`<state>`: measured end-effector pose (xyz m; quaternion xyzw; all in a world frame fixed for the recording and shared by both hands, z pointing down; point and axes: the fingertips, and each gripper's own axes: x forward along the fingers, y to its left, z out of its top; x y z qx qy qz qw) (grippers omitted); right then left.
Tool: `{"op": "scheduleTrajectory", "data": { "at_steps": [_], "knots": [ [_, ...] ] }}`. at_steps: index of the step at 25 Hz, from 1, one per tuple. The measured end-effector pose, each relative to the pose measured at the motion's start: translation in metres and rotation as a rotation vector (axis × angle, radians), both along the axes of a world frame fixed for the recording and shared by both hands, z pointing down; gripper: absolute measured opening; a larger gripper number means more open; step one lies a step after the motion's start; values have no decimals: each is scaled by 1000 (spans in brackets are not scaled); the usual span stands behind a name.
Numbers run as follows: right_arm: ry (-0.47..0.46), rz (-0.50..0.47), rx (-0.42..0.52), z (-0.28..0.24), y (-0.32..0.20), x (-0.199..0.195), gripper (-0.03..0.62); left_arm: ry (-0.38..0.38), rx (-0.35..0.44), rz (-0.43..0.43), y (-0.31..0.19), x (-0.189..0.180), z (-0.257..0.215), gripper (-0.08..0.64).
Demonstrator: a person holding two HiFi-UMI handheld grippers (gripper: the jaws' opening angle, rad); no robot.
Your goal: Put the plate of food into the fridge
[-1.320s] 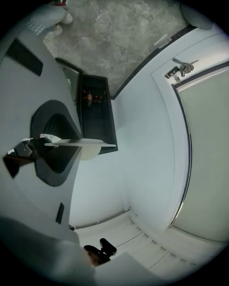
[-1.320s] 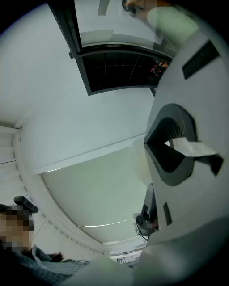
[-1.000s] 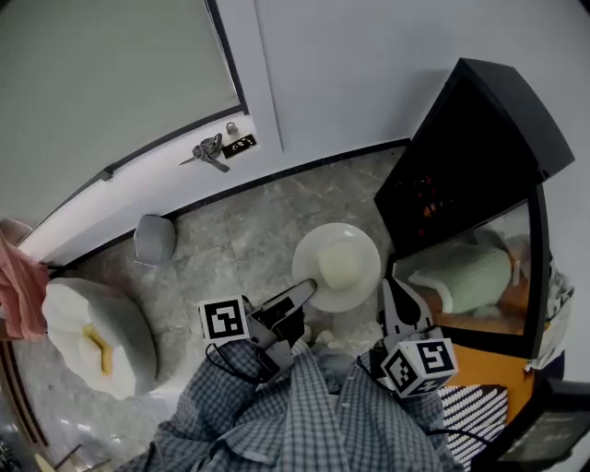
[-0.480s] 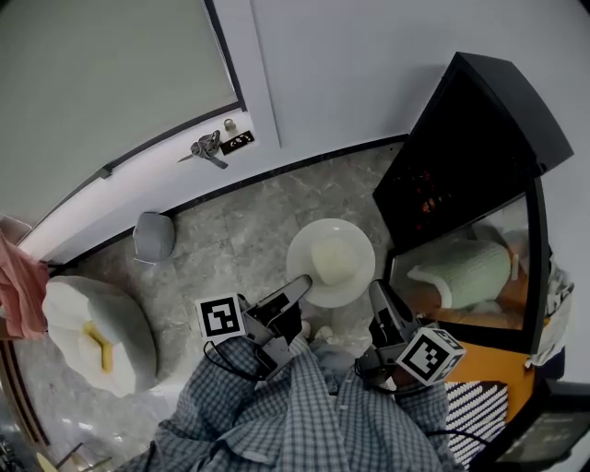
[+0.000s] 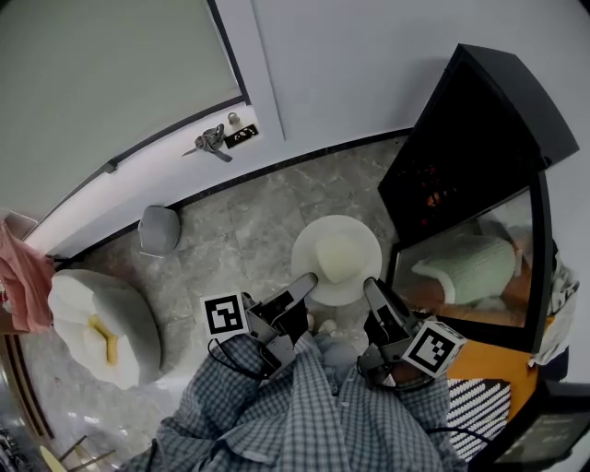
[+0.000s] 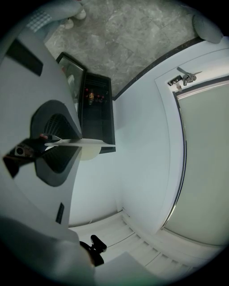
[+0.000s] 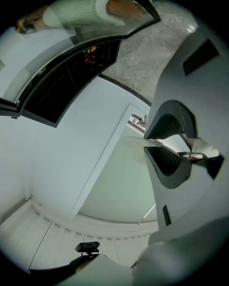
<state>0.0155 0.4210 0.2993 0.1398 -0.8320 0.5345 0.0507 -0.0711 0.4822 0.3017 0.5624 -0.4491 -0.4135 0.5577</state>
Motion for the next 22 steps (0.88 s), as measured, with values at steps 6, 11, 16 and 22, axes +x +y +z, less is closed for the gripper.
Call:
{"op": "scheduleTrajectory", "data": {
  "at_steps": [6,11,16,22],
  "knots": [
    [-4,0,12,-1,-1,14,57,-8,2,18,-2,14,-1,34],
    [-6,12,14,0,-3,27,57,-7,7,30,-7,27,-1,34],
    [-19,26,14,-2,-9,33,57,-7,11,39,-14,33,0,34],
    [-18,36,31,-3,-16,33,57,-4,24,46,-21,32,-1,34]
  ]
}}
